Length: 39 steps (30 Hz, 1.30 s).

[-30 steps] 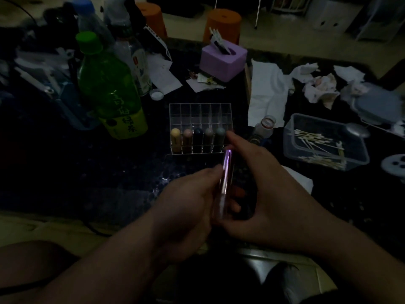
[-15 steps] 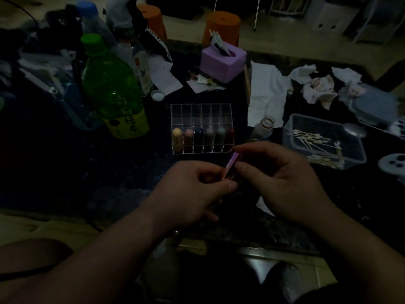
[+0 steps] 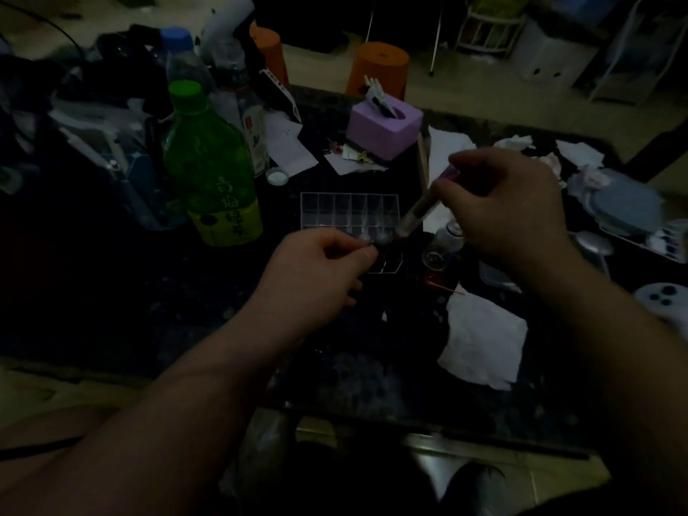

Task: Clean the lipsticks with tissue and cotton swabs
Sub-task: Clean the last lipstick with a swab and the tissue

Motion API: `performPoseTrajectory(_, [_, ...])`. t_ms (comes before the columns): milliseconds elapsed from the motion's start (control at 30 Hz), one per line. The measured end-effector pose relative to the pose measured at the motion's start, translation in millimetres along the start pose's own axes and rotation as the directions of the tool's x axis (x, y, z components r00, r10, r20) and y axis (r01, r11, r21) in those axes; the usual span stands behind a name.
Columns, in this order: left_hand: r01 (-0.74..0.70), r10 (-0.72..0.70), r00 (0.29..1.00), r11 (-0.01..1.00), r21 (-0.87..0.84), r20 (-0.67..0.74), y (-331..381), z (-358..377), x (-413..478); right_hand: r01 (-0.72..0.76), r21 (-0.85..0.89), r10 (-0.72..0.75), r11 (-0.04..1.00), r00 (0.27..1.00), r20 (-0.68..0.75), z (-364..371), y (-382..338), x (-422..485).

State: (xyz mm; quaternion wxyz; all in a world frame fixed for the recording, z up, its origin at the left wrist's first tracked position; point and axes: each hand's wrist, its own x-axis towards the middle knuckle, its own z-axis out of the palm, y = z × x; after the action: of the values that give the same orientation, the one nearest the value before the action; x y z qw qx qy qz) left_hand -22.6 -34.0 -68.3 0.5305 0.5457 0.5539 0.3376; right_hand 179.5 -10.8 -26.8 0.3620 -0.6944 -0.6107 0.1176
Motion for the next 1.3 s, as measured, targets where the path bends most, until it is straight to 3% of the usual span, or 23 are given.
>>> performPoseTrajectory(200, [-0.009,0.009,1.0,0.999,-0.049,-0.007,3,-6,4,0.09,-0.16,-0.071,0.983,0.99,0.123,26,9,35])
performPoseTrajectory(700, [-0.007,0.001,0.998,0.996,-0.092,-0.067,-1,-5,9,0.148,-0.178,-0.11,0.973,0.973,0.204,33,16,37])
performPoseTrajectory(1000, [0.003,-0.008,0.998,0.996,-0.088,-0.054,-2,-4,10,0.196,-0.27,-0.084,0.943,0.923,0.375,40,16,31])
performPoseTrajectory(1300, [0.002,-0.003,1.0,1.0,-0.013,-0.03,-4,-5,9,0.164,-0.267,-0.067,0.95,0.939,0.338,44,18,31])
